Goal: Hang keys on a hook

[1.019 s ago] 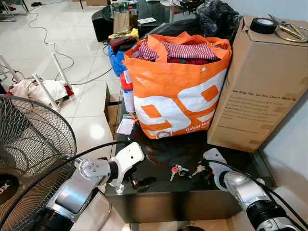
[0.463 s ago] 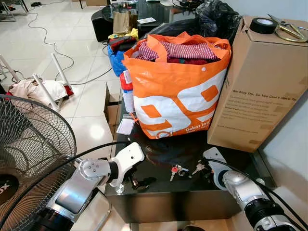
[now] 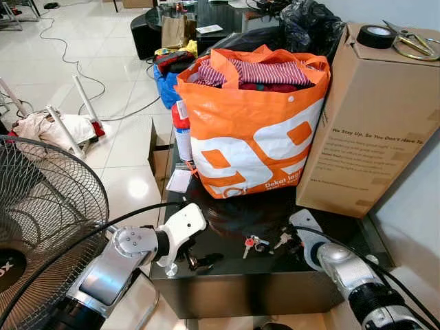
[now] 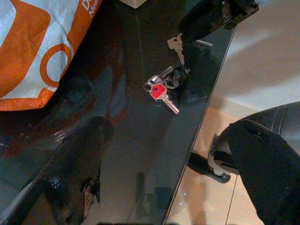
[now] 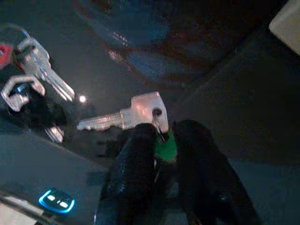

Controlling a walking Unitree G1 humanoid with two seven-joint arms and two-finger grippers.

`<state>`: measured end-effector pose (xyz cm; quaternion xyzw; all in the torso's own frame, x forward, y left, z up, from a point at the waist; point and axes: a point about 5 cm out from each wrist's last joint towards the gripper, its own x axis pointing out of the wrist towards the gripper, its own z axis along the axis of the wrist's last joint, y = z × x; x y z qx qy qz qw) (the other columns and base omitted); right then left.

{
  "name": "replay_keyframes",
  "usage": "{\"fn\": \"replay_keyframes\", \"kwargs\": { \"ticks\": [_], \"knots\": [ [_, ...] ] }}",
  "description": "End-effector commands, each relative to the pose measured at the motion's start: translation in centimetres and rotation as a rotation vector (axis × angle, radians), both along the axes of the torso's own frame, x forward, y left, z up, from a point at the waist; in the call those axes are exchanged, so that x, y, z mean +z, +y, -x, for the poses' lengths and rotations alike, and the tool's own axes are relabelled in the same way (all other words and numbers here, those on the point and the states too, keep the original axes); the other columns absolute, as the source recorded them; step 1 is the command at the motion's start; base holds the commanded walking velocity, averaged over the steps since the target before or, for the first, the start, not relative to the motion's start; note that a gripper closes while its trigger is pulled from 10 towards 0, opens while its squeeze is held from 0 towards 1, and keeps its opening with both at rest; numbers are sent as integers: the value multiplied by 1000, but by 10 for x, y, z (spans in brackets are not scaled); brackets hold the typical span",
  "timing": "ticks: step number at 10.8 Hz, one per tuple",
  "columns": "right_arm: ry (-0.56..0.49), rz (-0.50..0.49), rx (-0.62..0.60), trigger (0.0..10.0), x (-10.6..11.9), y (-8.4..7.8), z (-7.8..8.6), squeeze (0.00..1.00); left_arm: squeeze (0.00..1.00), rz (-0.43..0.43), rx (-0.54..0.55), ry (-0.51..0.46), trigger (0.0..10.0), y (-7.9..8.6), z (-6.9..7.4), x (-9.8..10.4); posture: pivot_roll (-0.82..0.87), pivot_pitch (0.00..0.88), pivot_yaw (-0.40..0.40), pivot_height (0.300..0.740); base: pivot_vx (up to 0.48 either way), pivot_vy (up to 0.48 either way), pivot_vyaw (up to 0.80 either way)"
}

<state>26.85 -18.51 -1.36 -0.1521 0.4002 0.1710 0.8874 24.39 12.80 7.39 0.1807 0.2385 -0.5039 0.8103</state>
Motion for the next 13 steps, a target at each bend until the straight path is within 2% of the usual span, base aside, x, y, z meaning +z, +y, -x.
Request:
{"fn": "replay_keyframes", "kwargs": {
  "ticks": [1,2,9,11,12,13],
  "knots": [
    [-14,-11,-2,902,2,1,-3,0,90,-7,-10,-12,10000,-1,1,3,-138,0,22,740,0,0,0],
    [-13,-14,-1,0,2,2,-3,0,98,-7,-10,-11,10000,0,1,3,-139,0,22,740,0,0,0],
    [-27,-26,-6,0,4,-3,-2,0,90,-10,-2,-15,10000,1,-1,3,-138,0,28,740,0,0,0],
    [-100,-111,-43,0,21,-9,0,0,98,7,41,-60,10000,4,-6,7,-131,0,28,740,0,0,0],
    [-155,-185,-85,0,35,-12,6,0,90,46,116,-117,10000,7,-11,13,-128,0,28,740,0,0,0],
    [-269,-271,-169,0,62,-17,18,0,75,85,275,-279,10000,11,-24,27,-118,0,29,740,0,0,0]
  ]
}}
